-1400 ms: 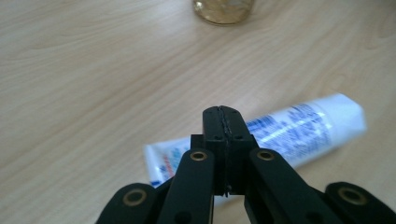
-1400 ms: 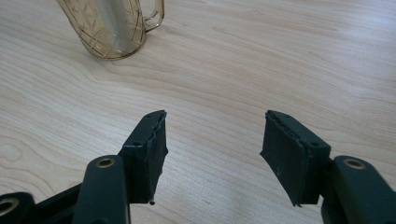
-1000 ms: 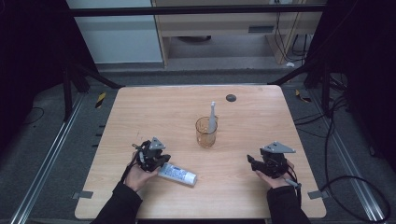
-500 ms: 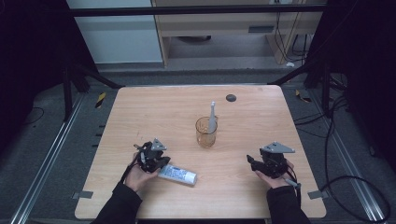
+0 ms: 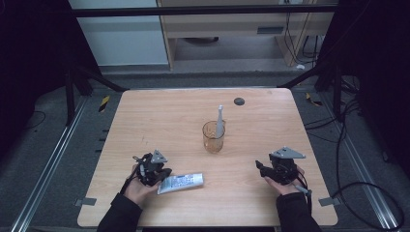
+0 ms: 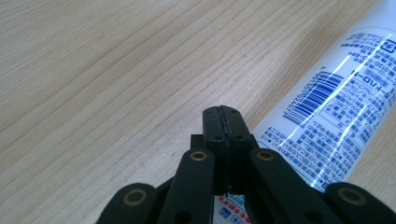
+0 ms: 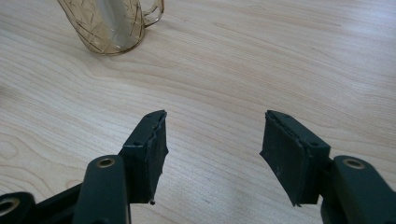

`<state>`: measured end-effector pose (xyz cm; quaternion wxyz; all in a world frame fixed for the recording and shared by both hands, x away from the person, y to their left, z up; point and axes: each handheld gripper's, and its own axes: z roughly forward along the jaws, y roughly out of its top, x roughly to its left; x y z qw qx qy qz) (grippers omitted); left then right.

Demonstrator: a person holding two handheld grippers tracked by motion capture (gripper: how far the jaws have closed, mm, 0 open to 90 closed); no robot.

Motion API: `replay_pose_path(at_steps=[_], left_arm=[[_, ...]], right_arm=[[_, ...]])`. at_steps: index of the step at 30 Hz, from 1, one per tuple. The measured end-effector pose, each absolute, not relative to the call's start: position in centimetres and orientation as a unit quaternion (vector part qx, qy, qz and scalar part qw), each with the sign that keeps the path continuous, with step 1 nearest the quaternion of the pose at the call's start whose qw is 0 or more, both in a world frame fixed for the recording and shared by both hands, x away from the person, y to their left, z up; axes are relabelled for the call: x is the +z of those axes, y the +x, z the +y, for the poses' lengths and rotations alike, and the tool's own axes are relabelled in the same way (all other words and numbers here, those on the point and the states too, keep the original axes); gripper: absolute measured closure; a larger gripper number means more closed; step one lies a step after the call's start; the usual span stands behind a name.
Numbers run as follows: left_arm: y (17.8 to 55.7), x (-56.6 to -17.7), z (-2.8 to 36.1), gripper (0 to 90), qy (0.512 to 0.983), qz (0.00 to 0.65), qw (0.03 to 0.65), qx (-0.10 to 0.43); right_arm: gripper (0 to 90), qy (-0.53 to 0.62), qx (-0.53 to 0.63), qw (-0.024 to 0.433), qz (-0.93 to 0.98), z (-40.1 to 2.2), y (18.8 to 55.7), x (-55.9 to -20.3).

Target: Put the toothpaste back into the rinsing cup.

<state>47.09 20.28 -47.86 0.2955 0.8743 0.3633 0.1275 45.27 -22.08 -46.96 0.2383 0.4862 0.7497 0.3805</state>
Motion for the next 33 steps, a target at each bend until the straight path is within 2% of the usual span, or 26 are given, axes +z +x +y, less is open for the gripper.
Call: replay_pose_path(at_steps=[5, 8, 14, 17, 33], left_arm=[[47.0, -47.7, 20.2, 89.7, 0.871, 0.367, 0.300, 0.129], [47.2, -46.8, 19.6, 89.7, 0.862, 0.371, 0.324, 0.120], [48.2, -46.7, 14.4, 89.7, 0.873, 0.348, 0.327, 0.101], [48.2, -47.0, 13.1, 89.7, 0.881, 0.336, 0.321, 0.095], [46.1, -47.0, 12.6, 89.7, 0.889, 0.313, 0.326, 0.077]], right_arm=[[40.0, 0.485, 0.381, 0.239, 0.750, -22.1, 45.3, -46.9], [40.0, 0.485, 0.380, 0.239, 0.750, -22.1, 45.3, -46.9], [40.1, 0.485, 0.379, 0.240, 0.751, -22.2, 45.3, -47.0], [40.2, 0.484, 0.382, 0.240, 0.750, -22.2, 45.3, -46.9], [40.2, 0.483, 0.382, 0.240, 0.750, -22.2, 45.2, -46.8]])
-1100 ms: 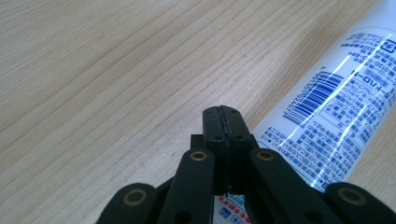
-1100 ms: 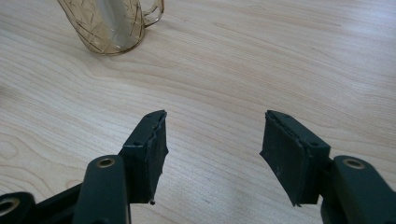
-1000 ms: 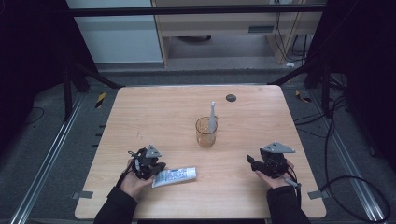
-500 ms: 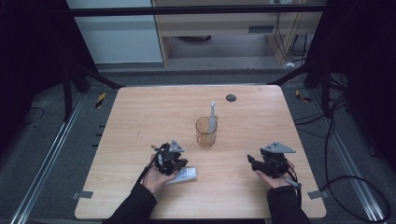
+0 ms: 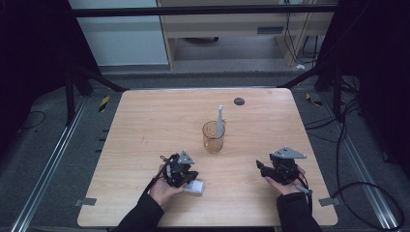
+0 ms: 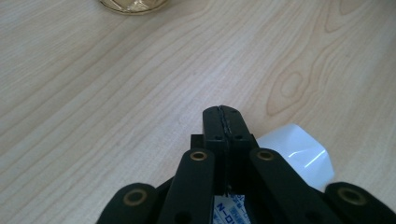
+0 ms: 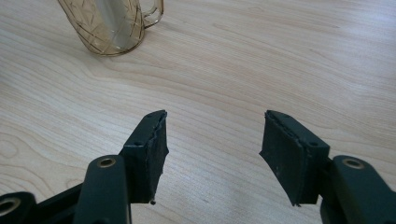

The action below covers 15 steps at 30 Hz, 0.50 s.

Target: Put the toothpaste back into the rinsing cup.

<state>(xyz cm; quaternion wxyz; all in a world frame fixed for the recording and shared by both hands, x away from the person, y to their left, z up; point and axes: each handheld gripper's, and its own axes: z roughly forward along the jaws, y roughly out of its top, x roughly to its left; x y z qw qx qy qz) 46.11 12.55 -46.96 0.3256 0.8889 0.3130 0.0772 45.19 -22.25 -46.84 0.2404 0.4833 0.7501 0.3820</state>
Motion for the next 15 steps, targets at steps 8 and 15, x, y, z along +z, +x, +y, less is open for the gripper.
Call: replay_pose_path(at_steps=[8, 15], left_arm=[[44.3, -46.9, 12.9, 89.7, 0.893, 0.304, 0.325, 0.068], [42.6, -46.5, 13.8, 89.7, 0.896, 0.295, 0.325, 0.064]], right_arm=[[40.2, 0.484, 0.381, 0.238, 0.751, -22.2, 45.2, -46.9], [40.2, 0.483, 0.381, 0.239, 0.751, -22.2, 45.1, -46.9]])
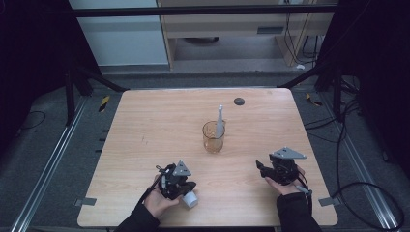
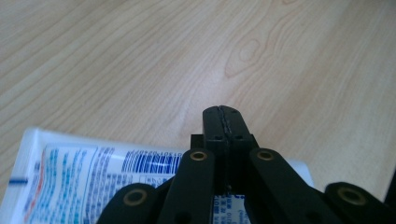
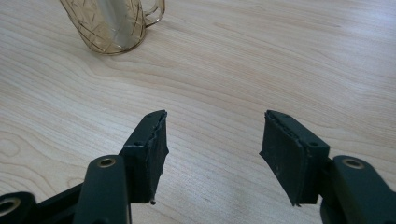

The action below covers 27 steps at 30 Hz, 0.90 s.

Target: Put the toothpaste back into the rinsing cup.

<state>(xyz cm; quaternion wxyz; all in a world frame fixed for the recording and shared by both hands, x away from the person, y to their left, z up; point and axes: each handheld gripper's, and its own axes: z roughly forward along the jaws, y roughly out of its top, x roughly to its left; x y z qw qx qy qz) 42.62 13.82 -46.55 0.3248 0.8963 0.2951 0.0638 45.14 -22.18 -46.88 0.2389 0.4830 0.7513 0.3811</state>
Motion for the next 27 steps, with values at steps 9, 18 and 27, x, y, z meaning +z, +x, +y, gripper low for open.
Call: replay_pose_path(at_steps=[9, 18, 27], left_arm=[[40.9, -46.1, 15.4, 89.7, 0.895, 0.295, 0.328, 0.062], [40.2, -46.6, 14.6, 89.7, 0.896, 0.301, 0.321, 0.056], [39.9, -46.6, 14.9, 89.7, 0.900, 0.305, 0.306, 0.067]], right_arm=[[40.2, 0.482, 0.379, 0.237, 0.754, -22.1, 45.2, -47.0], [40.2, 0.483, 0.378, 0.237, 0.753, -22.0, 45.2, -47.0], [40.3, 0.482, 0.378, 0.237, 0.754, -22.1, 45.2, -47.0]])
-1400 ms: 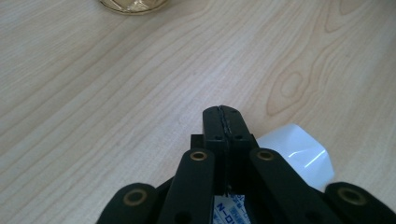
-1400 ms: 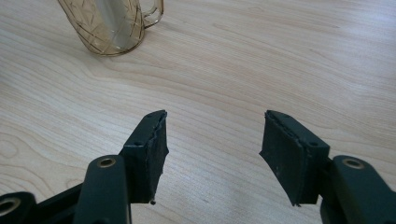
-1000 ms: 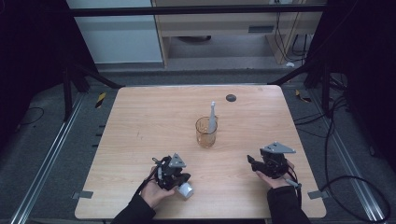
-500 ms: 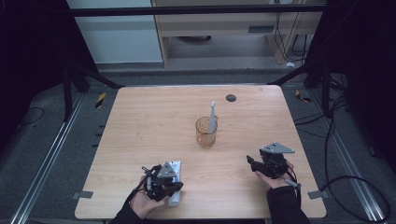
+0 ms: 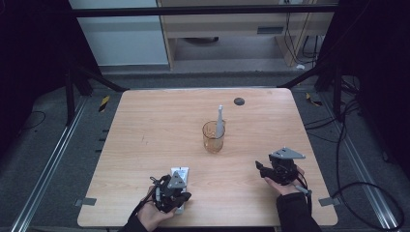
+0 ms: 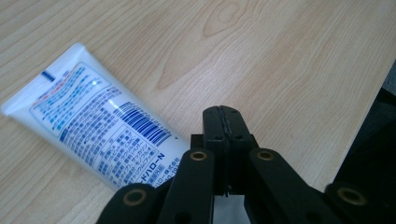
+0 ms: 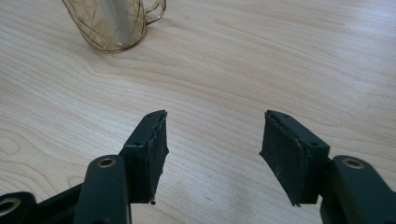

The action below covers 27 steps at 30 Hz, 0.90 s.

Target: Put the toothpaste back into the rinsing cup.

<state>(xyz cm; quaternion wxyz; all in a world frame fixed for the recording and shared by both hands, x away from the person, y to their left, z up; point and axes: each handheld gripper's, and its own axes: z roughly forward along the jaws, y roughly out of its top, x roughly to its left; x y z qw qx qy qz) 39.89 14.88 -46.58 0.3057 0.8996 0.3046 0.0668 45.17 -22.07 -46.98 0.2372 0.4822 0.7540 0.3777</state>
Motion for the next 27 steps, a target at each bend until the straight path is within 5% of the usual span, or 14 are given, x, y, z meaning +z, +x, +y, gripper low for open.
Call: replay_pose_path(at_steps=[27], left_arm=[[40.5, -44.4, 19.8, 88.3, 0.874, 0.345, 0.322, 0.112]], right_arm=[[40.2, 0.484, 0.378, 0.236, 0.753, -22.0, 45.2, -47.0]])
